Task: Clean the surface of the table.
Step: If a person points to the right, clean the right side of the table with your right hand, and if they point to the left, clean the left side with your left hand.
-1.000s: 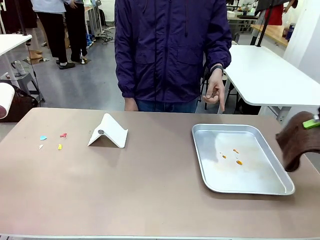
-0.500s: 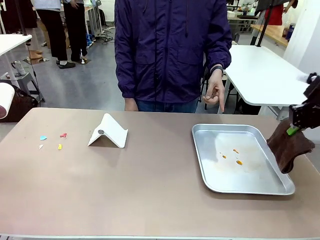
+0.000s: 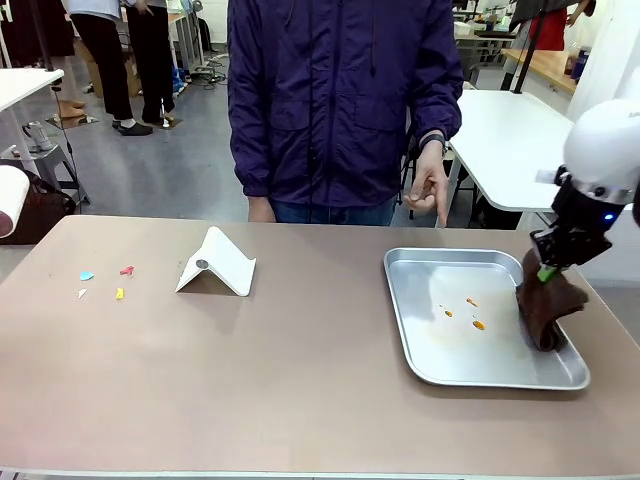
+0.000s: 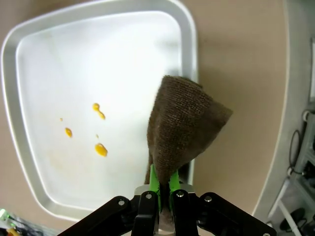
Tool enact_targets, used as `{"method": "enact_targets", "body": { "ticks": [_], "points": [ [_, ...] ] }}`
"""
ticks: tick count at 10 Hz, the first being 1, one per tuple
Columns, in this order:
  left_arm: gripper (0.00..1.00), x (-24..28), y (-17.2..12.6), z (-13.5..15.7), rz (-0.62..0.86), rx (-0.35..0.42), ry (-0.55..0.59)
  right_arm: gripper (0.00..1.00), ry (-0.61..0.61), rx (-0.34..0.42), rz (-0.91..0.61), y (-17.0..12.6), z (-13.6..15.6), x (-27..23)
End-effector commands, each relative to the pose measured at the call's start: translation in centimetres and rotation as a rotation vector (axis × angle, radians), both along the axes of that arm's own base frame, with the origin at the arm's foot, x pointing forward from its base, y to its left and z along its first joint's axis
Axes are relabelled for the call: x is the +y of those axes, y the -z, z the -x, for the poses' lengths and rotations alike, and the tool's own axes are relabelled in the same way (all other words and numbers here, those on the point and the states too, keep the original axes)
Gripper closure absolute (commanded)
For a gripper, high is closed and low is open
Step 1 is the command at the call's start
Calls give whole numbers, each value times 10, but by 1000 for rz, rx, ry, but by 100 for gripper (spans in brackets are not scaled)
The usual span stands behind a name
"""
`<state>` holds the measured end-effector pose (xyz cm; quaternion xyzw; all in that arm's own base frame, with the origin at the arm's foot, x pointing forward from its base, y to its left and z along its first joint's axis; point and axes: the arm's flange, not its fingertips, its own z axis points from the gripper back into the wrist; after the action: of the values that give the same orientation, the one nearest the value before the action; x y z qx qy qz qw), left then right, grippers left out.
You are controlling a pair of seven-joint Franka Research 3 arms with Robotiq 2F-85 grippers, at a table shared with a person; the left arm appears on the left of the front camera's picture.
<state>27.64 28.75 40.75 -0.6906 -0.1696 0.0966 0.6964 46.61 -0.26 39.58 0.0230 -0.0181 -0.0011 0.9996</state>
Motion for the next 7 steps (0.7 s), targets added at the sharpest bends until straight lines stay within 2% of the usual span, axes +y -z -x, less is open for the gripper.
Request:
{"method": "enact_targets", "body": {
  "ticks": [1, 4, 7],
  "points": [
    [86, -1, -3, 3, 5, -8, 8, 92, -16, -18, -31, 9, -14, 13],
    [86, -1, -3, 3, 5, -8, 8, 92, -42, -13, -93, 38, -20, 45],
    [86, -1, -3, 3, 5, -8, 8, 92, -5, 17, -179, 59, -24, 64]
  ]
}}
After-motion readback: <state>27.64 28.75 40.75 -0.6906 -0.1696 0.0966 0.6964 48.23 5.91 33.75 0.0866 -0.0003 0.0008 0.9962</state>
